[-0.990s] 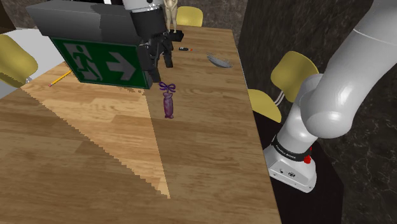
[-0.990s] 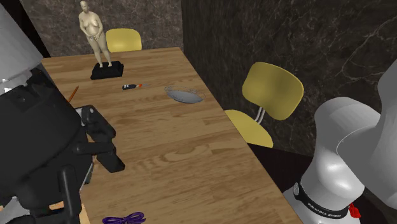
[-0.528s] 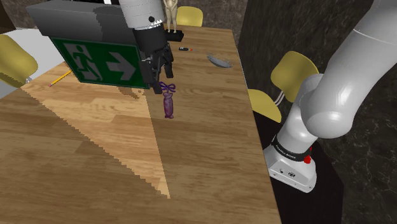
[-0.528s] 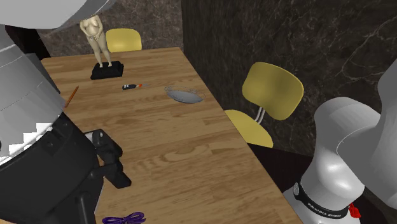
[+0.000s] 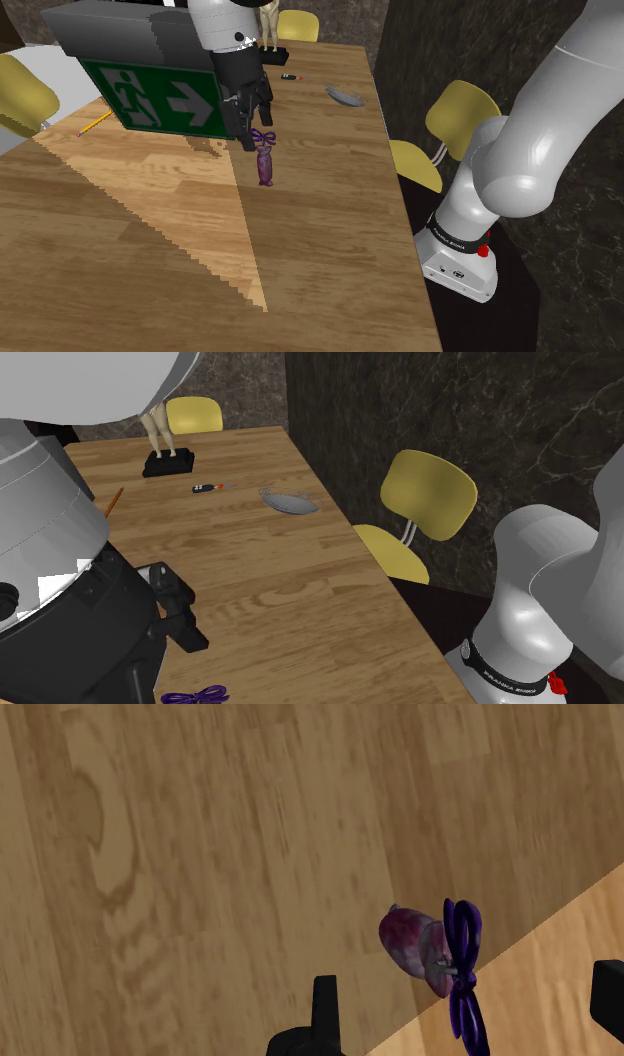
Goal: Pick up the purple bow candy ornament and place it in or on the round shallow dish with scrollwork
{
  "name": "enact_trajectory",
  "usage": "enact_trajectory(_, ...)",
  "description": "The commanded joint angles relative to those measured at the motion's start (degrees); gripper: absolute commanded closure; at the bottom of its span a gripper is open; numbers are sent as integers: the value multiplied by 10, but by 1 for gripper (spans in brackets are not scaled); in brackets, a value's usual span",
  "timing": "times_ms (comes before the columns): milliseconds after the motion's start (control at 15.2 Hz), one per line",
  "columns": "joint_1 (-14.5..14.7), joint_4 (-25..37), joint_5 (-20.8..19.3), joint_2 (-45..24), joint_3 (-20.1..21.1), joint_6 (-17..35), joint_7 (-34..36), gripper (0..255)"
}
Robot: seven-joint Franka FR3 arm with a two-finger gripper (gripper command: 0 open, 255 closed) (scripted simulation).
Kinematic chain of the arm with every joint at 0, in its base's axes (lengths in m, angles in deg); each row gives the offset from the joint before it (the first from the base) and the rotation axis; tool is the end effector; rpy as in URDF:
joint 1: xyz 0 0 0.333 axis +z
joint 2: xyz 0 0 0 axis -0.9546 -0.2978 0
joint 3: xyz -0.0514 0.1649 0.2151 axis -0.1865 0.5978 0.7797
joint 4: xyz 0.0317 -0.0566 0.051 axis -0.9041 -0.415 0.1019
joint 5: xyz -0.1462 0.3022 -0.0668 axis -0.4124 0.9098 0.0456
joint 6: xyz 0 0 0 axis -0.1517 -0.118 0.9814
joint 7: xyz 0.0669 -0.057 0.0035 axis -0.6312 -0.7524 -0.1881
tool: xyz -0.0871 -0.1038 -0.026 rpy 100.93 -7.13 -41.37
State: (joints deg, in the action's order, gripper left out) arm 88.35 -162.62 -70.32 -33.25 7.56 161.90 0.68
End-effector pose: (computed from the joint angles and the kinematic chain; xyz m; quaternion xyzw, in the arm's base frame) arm 0.3815 0.2548 0.4369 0.9698 0.2245 -0.0929 0.0193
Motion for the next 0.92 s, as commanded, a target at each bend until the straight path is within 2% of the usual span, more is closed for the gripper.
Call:
enact_trajectory(0, 0, 0, 0, 0, 0, 0, 0, 255)
enact_trajectory(594, 0, 0, 0, 0, 0, 0, 0, 255)
enact_trajectory(858, 0, 27, 0, 3, -1, -30, 0, 255)
